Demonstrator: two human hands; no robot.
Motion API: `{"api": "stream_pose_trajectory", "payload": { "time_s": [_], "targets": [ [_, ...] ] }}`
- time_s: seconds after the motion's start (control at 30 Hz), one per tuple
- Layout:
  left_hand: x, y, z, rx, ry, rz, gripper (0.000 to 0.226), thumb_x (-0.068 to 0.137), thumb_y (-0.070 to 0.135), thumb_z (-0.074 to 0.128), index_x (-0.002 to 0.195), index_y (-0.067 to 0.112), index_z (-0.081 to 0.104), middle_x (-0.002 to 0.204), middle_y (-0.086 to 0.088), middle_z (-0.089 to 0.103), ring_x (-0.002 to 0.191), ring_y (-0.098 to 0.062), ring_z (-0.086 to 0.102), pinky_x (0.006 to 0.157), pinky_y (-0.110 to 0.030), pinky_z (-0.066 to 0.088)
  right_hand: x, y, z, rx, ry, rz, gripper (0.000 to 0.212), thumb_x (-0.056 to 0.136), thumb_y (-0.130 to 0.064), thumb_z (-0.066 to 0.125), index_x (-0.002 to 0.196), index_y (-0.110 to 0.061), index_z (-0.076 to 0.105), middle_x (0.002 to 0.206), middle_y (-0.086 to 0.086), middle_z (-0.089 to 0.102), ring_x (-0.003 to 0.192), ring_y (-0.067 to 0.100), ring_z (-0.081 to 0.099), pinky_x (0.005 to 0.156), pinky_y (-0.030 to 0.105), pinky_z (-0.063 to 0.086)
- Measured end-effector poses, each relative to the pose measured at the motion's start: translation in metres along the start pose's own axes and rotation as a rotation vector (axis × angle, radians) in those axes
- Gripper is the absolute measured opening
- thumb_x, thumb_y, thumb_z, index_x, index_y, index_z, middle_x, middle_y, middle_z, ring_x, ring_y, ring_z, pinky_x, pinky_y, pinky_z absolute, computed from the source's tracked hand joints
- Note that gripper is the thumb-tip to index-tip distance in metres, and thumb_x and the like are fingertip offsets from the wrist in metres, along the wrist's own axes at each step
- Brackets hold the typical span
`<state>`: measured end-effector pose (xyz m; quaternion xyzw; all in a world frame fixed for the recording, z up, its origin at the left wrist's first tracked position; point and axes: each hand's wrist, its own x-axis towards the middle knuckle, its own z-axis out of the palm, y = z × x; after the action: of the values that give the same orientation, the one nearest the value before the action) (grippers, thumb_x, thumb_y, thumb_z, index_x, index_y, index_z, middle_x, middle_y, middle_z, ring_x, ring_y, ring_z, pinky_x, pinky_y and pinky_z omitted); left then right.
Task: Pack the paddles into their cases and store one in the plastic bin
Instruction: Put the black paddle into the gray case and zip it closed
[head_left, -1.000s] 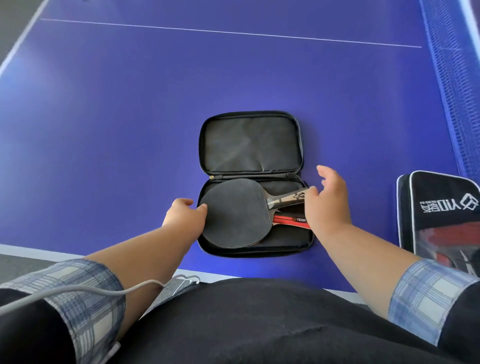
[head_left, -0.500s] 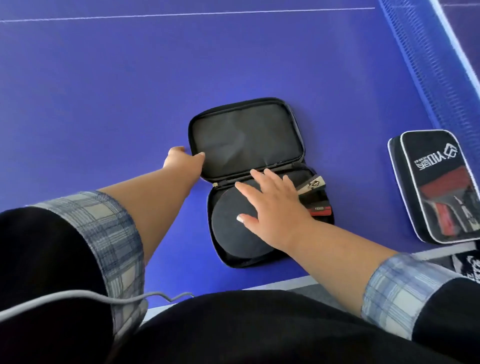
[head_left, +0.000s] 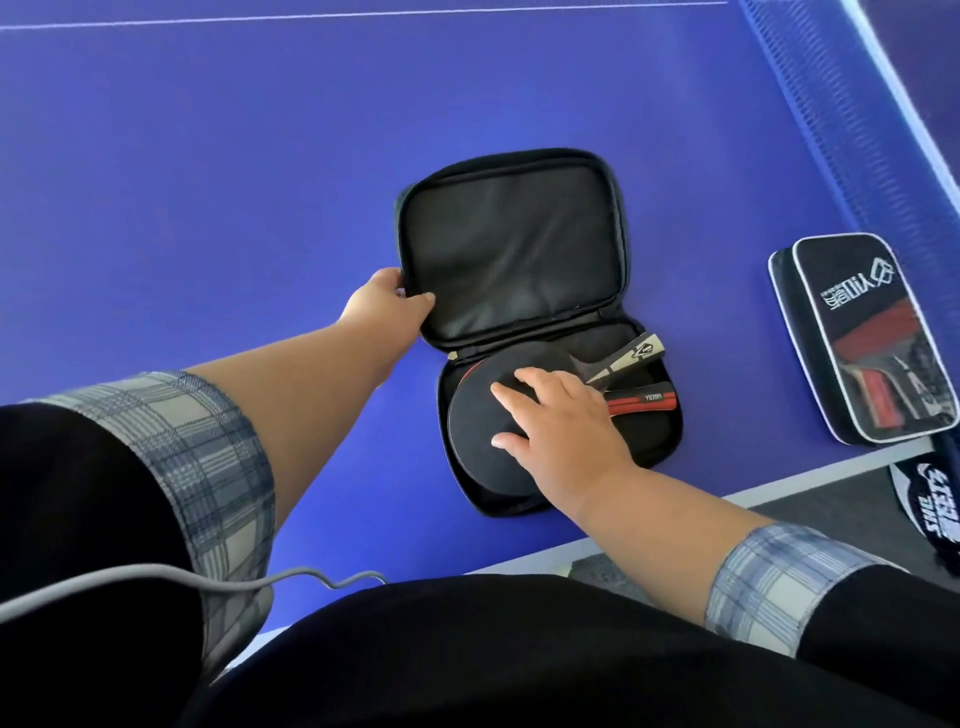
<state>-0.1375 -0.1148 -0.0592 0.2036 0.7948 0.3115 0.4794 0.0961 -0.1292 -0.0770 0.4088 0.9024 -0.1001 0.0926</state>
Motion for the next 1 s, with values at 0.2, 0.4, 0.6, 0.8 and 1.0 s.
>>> {"api": "stream_pose_trajectory", "payload": {
  "time_s": [0.2, 0.4, 0.6, 0.8, 1.0],
  "targets": [
    [-0.058, 0.001, 0.009, 0.192, 0.013, 0.242, 0.016, 0.091, 0.03, 0.054, 0.104, 0.037, 0.05, 0.086, 0.01, 0.062, 0.063, -0.017, 0.058, 0.05, -0.028, 0.047, -0.008, 0.002, -0.004, 0.043, -0.031, -0.049, 0.059, 0.096, -0.047, 0.053, 0.149, -0.023, 0.042, 0.156, 0.0, 0.038, 0.141, 0.024, 0.035, 0.11, 0.044, 0.034],
    [-0.115, -0.032, 0.031, 0.878, -0.058, 0.7, 0.058, 0.084, 0.023, 0.067, 0.136, 0.04, 0.049, 0.139, 0.014, 0.052, 0.12, -0.017, 0.052, 0.091, -0.031, 0.045, -0.024, 0.013, -0.002, -0.078, -0.159, -0.111, 0.05, 0.097, -0.037, 0.042, 0.13, -0.006, 0.062, 0.136, 0.021, 0.059, 0.126, 0.044, 0.052, 0.108, 0.05, 0.038],
    [-0.133, -0.065, 0.06, 1.163, -0.085, 0.705, 0.069, 0.094, 0.042, 0.056, 0.153, 0.044, 0.021, 0.161, 0.011, 0.024, 0.149, -0.016, 0.019, 0.119, -0.035, 0.018, -0.066, 0.038, -0.009, -0.053, -0.257, -0.327, 0.047, 0.099, -0.035, 0.042, 0.141, -0.017, 0.053, 0.145, 0.01, 0.054, 0.133, 0.031, 0.049, 0.11, 0.045, 0.041],
    [-0.143, -0.078, 0.081, 1.276, -0.051, 0.569, 0.075, 0.098, 0.041, 0.049, 0.155, 0.042, 0.0, 0.166, 0.003, 0.001, 0.152, -0.023, 0.002, 0.121, -0.039, 0.011, -0.093, 0.06, -0.028, 0.312, 0.006, -0.477, 0.038, 0.093, -0.034, 0.041, 0.109, -0.023, 0.073, 0.094, -0.003, 0.073, 0.085, 0.023, 0.069, 0.07, 0.038, 0.056],
    [-0.145, -0.095, 0.092, 1.297, -0.061, 0.563, 0.071, 0.101, 0.045, 0.04, 0.156, 0.039, -0.005, 0.166, -0.005, -0.007, 0.152, -0.028, -0.004, 0.121, -0.042, 0.011, -0.034, 0.056, -0.039, 0.211, 0.083, -0.294, 0.047, 0.093, -0.033, 0.06, 0.138, -0.022, 0.056, 0.146, 0.007, 0.049, 0.138, 0.029, 0.039, 0.115, 0.047, 0.031]
  ]
}}
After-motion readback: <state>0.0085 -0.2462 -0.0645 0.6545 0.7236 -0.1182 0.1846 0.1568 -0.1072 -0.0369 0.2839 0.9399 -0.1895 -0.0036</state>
